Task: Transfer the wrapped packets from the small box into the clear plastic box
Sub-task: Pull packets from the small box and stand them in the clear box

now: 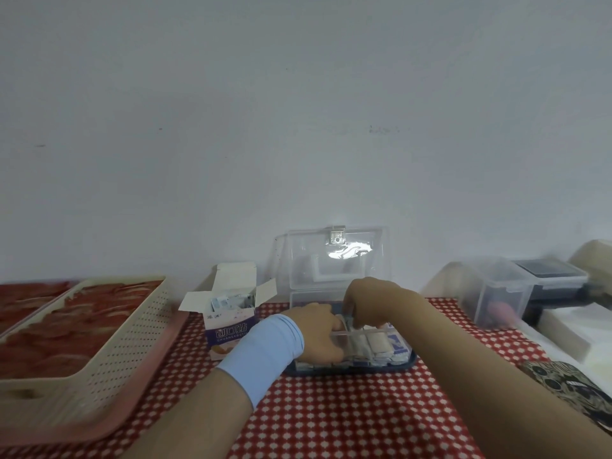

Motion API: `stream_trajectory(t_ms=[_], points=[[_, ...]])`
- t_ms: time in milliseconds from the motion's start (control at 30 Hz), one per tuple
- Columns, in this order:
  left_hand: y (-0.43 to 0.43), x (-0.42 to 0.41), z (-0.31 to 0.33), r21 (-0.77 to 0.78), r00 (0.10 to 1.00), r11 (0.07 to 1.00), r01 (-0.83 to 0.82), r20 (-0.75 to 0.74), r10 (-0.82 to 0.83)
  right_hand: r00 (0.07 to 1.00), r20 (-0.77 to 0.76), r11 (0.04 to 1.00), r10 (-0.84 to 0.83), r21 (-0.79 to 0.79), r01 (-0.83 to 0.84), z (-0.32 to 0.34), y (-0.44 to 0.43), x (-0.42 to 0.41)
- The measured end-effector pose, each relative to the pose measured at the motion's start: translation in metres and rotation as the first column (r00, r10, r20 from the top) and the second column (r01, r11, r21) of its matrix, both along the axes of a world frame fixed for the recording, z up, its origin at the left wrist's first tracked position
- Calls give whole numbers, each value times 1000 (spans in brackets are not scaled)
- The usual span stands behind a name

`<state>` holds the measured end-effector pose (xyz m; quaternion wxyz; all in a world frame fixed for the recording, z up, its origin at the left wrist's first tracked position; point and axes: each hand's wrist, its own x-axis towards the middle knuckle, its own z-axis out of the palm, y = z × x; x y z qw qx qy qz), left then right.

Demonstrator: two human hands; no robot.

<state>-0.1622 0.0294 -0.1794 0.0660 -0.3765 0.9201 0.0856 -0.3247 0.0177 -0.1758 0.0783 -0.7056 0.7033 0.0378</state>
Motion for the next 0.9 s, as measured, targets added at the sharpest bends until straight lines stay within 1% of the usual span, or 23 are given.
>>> stream_trajectory(t_ms=[133, 200, 267, 300, 367, 400, 467, 533, 633, 767, 833, 900], points=[[2, 3, 9, 16, 1000, 1000, 7, -29, -7, 999, 35, 997, -3, -83, 6, 17, 7, -3], [1, 10, 19, 0, 995, 1000, 9, -95, -9, 998, 55, 988, -11, -150, 19, 29, 9, -3], [-2, 24, 33, -4, 978, 1000, 6, -208, -7, 993, 122, 976, -9, -216, 36, 43, 12, 3], [-4, 33, 41, 10, 958, 1000, -18, -287, 20, 988, 154, 967, 3, -251, 36, 50, 15, 8], [-12, 56, 53, 39, 886, 994, -97, -453, 104, 975, 216, 950, 43, -312, 28, 62, 18, 22], [-17, 70, 57, 40, 847, 989, -145, -512, 145, 967, 244, 942, 69, -334, 17, 67, 18, 32], [-29, 96, 59, 14, 794, 966, -258, -567, 220, 945, 302, 933, 124, -359, -8, 72, 18, 52], [-41, 120, 54, -9, 761, 927, -375, -574, 302, 919, 346, 925, 188, -377, -47, 72, 15, 72], [-51, 147, 39, -37, 757, 863, -505, -500, 421, 899, 341, 911, 276, -392, -131, 64, 6, 104], [-53, 162, 22, -42, 775, 851, -523, -439, 455, 904, 286, 930, 318, -282, -238, 46, -11, 135], [-55, 166, 15, -53, 776, 856, -514, -455, 438, 921, 247, 941, 302, -234, -246, 38, -18, 143], [-55, 170, 10, -40, 761, 865, -500, -496, 417, 937, 220, 949, 270, -227, -220, 35, -26, 149]])
